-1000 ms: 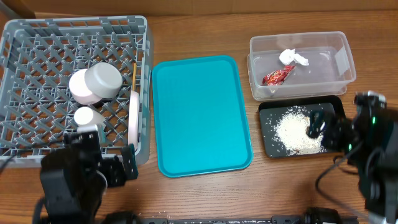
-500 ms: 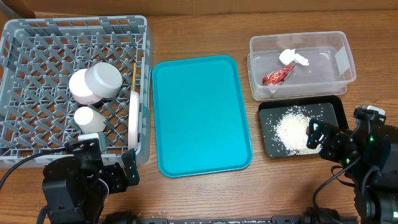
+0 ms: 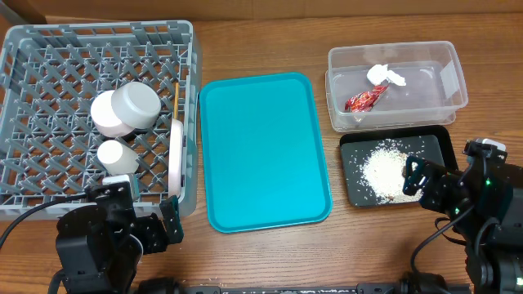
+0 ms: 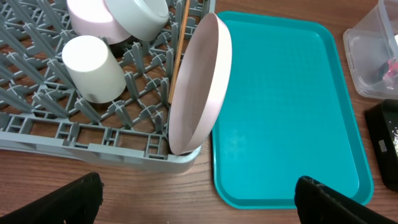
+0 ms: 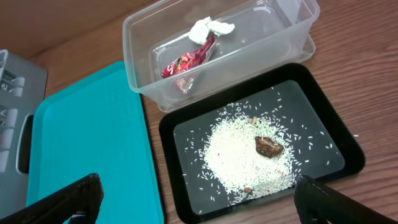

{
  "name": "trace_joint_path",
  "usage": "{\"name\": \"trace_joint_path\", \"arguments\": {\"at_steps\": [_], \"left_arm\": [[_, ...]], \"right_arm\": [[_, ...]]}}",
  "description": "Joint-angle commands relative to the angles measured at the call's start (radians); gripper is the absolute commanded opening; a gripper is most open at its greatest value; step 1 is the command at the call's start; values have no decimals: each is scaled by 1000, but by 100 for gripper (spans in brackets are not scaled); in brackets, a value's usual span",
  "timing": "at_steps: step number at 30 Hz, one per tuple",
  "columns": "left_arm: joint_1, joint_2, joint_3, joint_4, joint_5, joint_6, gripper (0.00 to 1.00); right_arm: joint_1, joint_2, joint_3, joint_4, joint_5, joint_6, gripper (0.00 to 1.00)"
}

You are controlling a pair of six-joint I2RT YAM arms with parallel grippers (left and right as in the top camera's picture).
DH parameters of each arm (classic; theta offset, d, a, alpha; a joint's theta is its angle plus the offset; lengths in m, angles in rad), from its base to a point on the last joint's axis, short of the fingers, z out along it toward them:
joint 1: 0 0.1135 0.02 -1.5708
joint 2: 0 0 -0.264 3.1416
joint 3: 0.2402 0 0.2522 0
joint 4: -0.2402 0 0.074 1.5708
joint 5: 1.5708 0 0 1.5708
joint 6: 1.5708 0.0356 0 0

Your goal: Sort waste into correct bins and load items into the dishwasher

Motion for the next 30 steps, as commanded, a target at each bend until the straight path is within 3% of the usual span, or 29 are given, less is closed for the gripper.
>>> {"name": "trace_joint_path", "arguments": {"at_steps": [1, 5, 10, 21, 30], "left_arm": [[4, -2, -3, 0, 11, -17, 100], [4, -2, -3, 0, 11, -17, 100], [4, -2, -3, 0, 11, -17, 100], [4, -2, -3, 0, 11, -17, 100], [4, -2, -3, 0, 11, -17, 100]], "right_arm": [[1, -8, -6, -14, 48, -11, 100], [13, -42, -13, 26, 52, -3, 100], [73, -158, -88, 212, 88, -3, 100], [154, -552, -557, 803, 82, -2, 100], [153, -694, -852, 1056, 76, -3, 100]]}}
